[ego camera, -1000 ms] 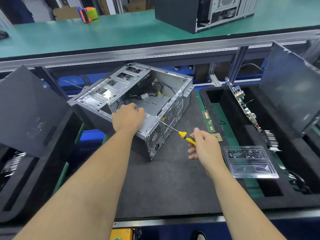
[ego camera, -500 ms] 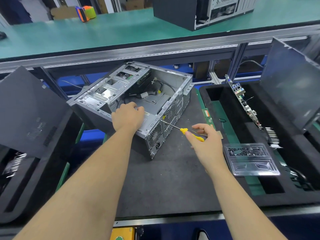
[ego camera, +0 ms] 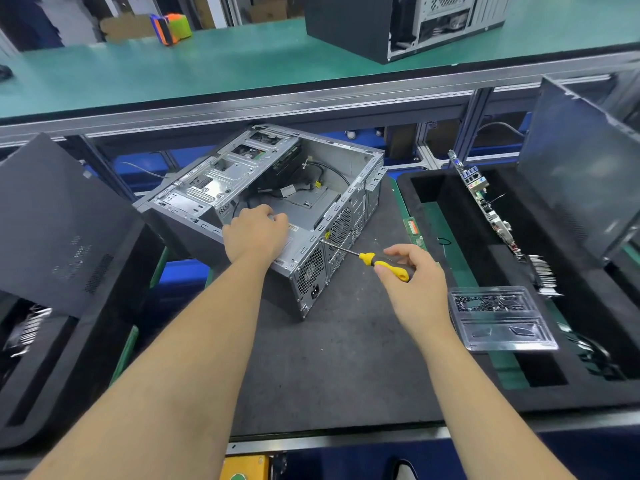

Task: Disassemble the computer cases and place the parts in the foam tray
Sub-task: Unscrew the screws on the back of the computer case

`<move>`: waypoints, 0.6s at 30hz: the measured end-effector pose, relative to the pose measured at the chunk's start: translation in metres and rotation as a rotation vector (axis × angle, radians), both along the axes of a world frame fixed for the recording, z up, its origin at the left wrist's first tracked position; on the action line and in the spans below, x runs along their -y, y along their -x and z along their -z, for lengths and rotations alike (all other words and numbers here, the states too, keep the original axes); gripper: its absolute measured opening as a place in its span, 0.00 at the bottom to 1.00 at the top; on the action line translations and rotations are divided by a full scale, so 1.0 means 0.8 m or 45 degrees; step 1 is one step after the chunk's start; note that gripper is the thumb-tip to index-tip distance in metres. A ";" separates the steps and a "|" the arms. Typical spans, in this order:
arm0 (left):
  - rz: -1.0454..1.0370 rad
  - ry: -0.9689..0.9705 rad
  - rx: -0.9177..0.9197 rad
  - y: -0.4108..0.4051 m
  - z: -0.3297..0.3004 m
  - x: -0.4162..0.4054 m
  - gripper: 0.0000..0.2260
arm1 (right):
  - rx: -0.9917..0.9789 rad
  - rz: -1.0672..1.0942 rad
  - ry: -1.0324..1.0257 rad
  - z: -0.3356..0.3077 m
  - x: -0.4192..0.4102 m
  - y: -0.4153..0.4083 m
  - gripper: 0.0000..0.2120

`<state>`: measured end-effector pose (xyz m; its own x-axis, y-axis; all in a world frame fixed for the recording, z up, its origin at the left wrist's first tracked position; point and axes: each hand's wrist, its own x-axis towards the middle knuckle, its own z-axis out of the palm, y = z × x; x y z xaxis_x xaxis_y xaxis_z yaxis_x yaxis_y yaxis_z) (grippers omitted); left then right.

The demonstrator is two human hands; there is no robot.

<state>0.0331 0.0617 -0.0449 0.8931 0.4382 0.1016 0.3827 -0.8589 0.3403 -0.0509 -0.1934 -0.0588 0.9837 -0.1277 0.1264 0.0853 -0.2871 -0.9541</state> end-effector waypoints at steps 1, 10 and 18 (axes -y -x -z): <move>0.002 -0.002 0.002 0.000 0.000 0.000 0.18 | -0.006 -0.004 -0.025 0.000 -0.002 0.000 0.10; 0.000 0.020 -0.005 0.003 -0.004 0.002 0.18 | -0.200 0.029 0.061 0.002 -0.003 0.000 0.15; -0.014 -0.034 -0.002 0.004 -0.007 0.005 0.19 | 0.044 0.012 0.011 -0.012 -0.004 0.004 0.10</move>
<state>0.0299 0.0575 -0.0395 0.8885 0.4450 0.1116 0.3927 -0.8634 0.3168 -0.0544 -0.1898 -0.0495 0.9775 -0.1357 0.1612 0.1153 -0.2959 -0.9482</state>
